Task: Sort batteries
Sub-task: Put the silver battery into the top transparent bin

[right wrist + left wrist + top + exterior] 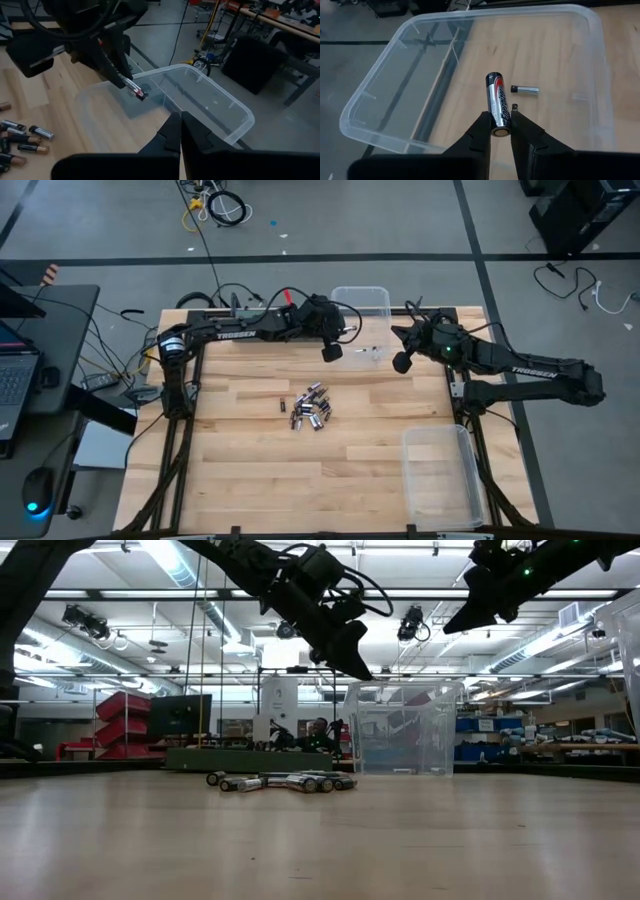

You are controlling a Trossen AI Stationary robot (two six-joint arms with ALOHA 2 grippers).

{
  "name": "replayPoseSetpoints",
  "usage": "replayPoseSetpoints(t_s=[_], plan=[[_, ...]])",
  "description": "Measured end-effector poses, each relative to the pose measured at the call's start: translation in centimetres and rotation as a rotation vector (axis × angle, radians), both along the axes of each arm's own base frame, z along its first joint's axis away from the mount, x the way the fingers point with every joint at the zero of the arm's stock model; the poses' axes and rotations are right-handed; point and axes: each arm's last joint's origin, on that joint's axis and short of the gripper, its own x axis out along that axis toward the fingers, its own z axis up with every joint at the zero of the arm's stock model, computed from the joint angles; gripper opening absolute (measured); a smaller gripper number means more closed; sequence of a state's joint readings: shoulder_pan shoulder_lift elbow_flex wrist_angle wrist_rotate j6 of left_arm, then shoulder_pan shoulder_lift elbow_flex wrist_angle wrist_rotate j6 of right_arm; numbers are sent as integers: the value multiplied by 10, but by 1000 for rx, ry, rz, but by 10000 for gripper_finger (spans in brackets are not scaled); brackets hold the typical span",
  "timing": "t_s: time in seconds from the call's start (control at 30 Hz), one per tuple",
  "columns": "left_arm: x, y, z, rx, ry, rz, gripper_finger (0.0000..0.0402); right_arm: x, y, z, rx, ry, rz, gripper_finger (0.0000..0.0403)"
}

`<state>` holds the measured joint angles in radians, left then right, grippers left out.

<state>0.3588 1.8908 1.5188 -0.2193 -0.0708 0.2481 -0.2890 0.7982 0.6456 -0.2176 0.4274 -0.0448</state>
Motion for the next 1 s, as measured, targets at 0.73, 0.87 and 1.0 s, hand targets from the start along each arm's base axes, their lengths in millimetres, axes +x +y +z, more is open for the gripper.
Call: replayPoseSetpoints(t_s=[0.73,0.87,1.0], plan=[[-37,-55,97,134,-218,-84,116,1,-1,2,-12,-16,3,2],[-64,-93,131,187,-305,-179,115,2,-1,8,-61,-57,13,1],[-93,-128,139,227,-384,-244,115,4,-1,14,-86,-107,26,2]])
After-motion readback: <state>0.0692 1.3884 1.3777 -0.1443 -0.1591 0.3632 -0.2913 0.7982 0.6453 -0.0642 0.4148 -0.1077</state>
